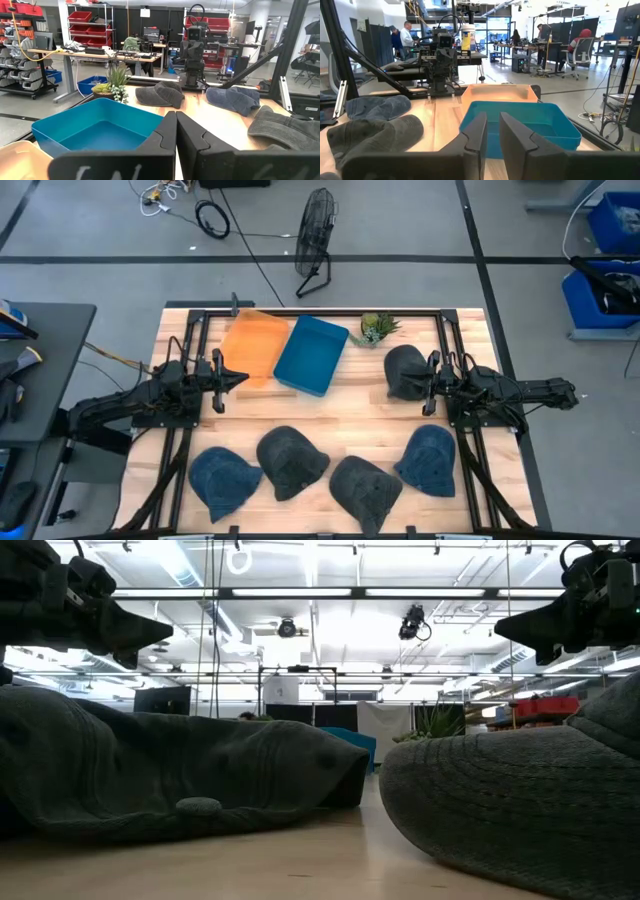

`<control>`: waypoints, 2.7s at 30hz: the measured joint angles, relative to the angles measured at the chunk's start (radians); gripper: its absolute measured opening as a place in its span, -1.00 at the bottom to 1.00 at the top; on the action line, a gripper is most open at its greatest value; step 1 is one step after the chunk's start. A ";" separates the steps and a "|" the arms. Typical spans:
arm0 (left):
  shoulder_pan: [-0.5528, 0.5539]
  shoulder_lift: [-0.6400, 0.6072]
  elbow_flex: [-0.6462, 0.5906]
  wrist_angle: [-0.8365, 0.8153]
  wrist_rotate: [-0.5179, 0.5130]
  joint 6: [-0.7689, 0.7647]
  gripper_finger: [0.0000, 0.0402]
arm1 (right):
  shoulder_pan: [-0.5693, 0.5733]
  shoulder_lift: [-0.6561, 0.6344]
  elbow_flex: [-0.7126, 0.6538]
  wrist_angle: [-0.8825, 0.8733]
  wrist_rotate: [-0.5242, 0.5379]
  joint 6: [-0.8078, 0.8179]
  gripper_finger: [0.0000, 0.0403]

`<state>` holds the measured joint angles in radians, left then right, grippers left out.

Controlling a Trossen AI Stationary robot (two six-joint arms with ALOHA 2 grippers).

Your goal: Pick & Place hat

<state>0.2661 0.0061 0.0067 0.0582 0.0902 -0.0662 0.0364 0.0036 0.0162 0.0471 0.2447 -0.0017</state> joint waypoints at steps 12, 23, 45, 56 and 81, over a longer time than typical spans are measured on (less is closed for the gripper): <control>0.000 0.000 0.000 0.000 0.000 0.000 -0.99 | 0.000 0.000 0.000 0.000 0.000 0.000 -0.72; 0.000 0.000 0.000 0.000 0.000 0.000 -0.99 | 0.000 0.000 0.000 0.000 0.000 0.000 -0.72; 0.000 0.000 0.000 0.016 0.003 0.000 -0.99 | 0.000 0.000 0.000 0.000 0.000 0.000 -0.72; 0.000 0.000 0.000 0.029 0.002 -0.163 -0.99 | 0.000 0.000 0.000 0.000 0.000 0.000 -0.72; 0.001 0.000 0.008 0.104 -0.173 -0.132 -0.26 | -0.001 0.000 0.000 0.025 0.006 -0.149 -0.72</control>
<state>0.2672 0.0063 0.0147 0.1619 -0.0831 -0.1986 0.0357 0.0036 0.0162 0.0717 0.2512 -0.1507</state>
